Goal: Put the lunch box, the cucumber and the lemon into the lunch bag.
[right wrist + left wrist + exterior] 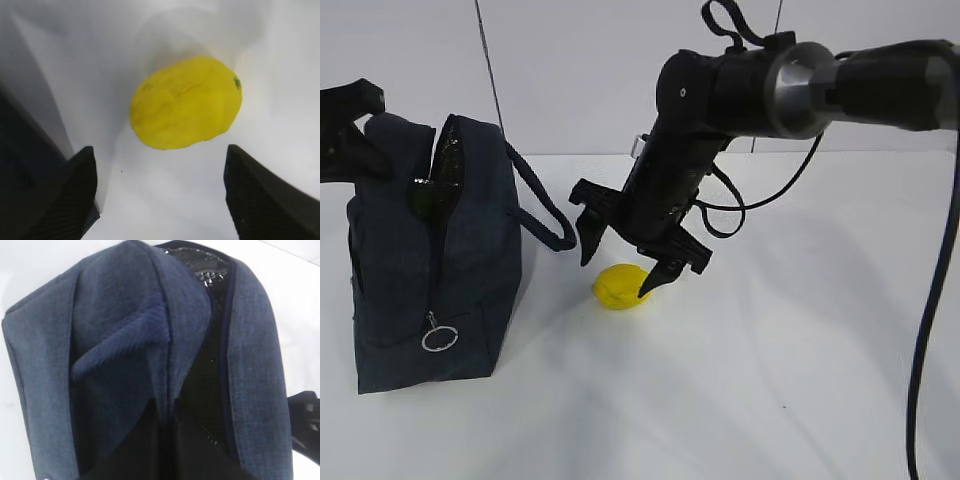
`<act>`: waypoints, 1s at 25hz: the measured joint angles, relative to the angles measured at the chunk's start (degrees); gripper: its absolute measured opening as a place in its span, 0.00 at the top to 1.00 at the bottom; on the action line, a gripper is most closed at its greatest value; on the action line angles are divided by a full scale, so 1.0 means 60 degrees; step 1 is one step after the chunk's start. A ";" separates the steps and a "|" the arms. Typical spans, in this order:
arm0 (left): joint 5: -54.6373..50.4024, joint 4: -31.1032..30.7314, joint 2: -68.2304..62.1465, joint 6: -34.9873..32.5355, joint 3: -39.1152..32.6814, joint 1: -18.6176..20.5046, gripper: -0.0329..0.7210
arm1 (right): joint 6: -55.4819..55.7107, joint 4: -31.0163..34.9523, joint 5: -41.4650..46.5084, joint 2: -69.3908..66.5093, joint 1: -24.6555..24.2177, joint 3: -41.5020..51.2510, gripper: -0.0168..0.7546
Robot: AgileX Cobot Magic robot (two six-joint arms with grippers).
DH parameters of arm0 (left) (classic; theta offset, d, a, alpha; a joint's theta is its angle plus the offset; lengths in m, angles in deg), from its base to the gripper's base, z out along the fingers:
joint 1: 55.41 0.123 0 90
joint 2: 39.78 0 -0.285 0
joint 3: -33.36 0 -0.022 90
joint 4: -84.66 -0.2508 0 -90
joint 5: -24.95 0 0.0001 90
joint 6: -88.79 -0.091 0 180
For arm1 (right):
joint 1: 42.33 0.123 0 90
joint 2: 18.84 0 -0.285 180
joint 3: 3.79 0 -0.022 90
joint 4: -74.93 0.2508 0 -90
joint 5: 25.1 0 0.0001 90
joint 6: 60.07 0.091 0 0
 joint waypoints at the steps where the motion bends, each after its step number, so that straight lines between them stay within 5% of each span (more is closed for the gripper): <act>1: 0.0000 0.0000 0.0000 0.0000 0.0000 0.0000 0.97 | 0.0000 -0.0043 0.0000 -0.0047 0.0000 0.0000 0.20; 25: 0.0000 0.0000 0.0000 0.0000 0.0000 0.0000 0.97 | 0.0086 -0.0565 -0.1000 -0.0716 0.0022 0.0000 0.21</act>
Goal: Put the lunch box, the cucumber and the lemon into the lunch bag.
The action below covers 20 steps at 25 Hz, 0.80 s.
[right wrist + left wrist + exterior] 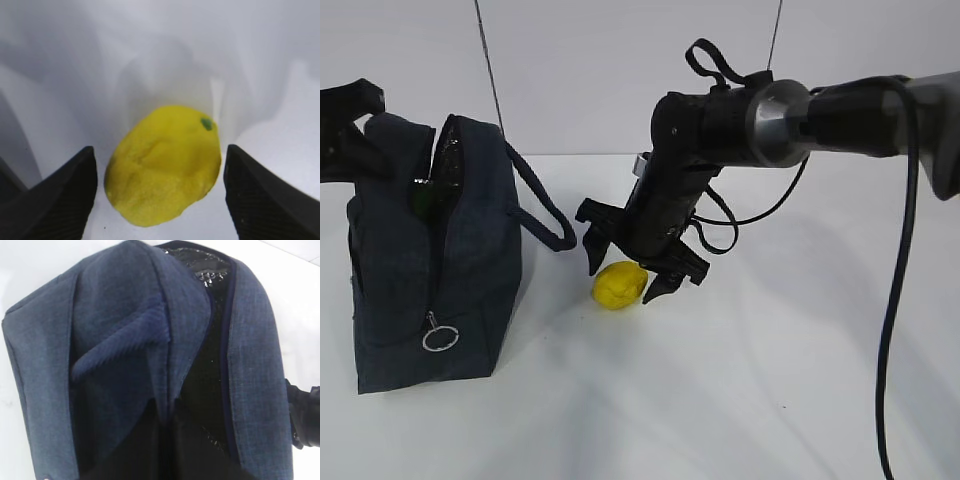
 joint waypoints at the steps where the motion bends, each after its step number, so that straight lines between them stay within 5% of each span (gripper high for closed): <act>1: 0.0000 0.0000 0.0000 0.0000 0.0000 0.0000 0.97 | 0.0000 -0.0049 0.0000 0.0000 0.0000 0.0000 0.21; 8: 0.0000 0.0000 0.0000 0.0000 0.0000 0.0000 0.97 | 0.0000 -0.0111 -0.0008 0.0000 0.0000 0.0000 0.22; 14: 0.0000 0.0000 0.0000 0.0000 0.0000 0.0000 0.97 | 0.0007 -0.0129 -0.0064 0.0000 0.0000 0.0000 0.36; 20: 0.0000 0.0000 0.0000 0.0000 0.0000 0.0000 0.97 | 0.0007 -0.0147 -0.0084 0.0000 0.0000 0.0000 0.39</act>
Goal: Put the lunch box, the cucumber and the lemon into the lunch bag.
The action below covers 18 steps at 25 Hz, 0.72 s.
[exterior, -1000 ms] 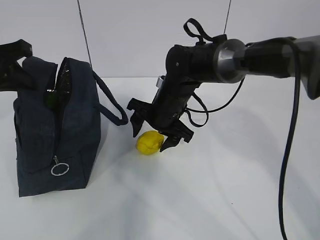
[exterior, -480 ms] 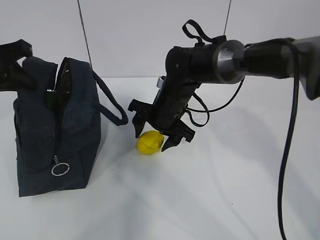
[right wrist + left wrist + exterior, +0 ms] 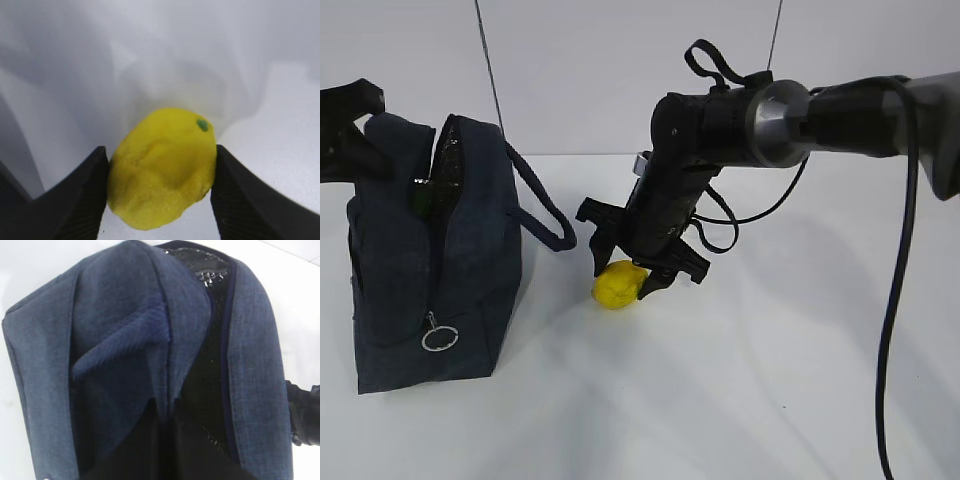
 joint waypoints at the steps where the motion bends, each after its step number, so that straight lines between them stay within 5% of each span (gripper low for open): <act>1: 0.0000 0.0000 0.0000 0.0000 0.0000 0.0000 0.97 | 0.0000 0.0000 0.0000 0.0000 0.0000 0.0000 0.39; 11: 0.0000 0.0000 0.0000 0.0000 0.0000 0.0000 0.97 | -0.1351 -0.0243 0.1218 0.0000 0.0000 -0.0562 0.39; 18: 0.0000 0.0000 0.0000 0.0000 0.0000 0.0000 0.97 | -0.1861 -0.2148 0.3517 0.0000 0.0000 -0.2350 0.39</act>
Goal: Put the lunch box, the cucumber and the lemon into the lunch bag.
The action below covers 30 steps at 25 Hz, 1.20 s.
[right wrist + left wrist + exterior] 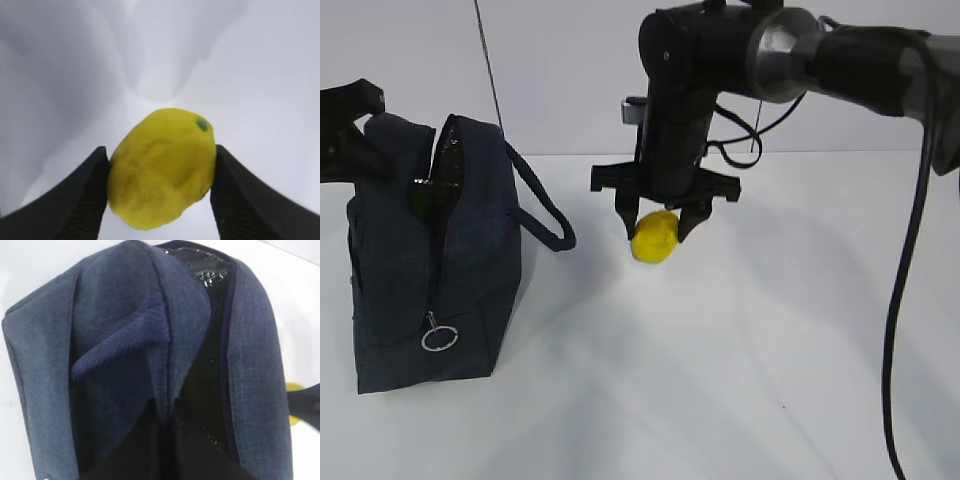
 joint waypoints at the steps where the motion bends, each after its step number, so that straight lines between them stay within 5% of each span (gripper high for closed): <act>1: 0.0000 0.0000 0.0000 0.0000 0.0000 0.0000 0.97 | -0.0098 -0.0291 0.0093 0.0000 0.0000 -0.0320 0.39; 6: -0.0013 0.0000 0.0000 0.0000 0.0000 0.0000 0.97 | -0.1144 -0.0031 0.0273 0.0058 0.0000 -0.1499 0.39; 14: -0.0036 0.0227 0.0000 0.0000 0.0000 0.0000 0.97 | -0.2485 0.2405 0.0416 0.0077 0.0000 -0.3067 0.39; 21: -0.0065 0.0732 0.0000 -0.0120 0.0000 0.0000 0.97 | -0.3425 0.4110 0.0453 0.0077 0.0000 -0.3367 0.39; 30: -0.0170 0.1596 0.0000 -0.0754 0.0000 0.0000 0.97 | -0.3779 0.4915 0.0470 0.0077 0.0000 -0.3367 0.39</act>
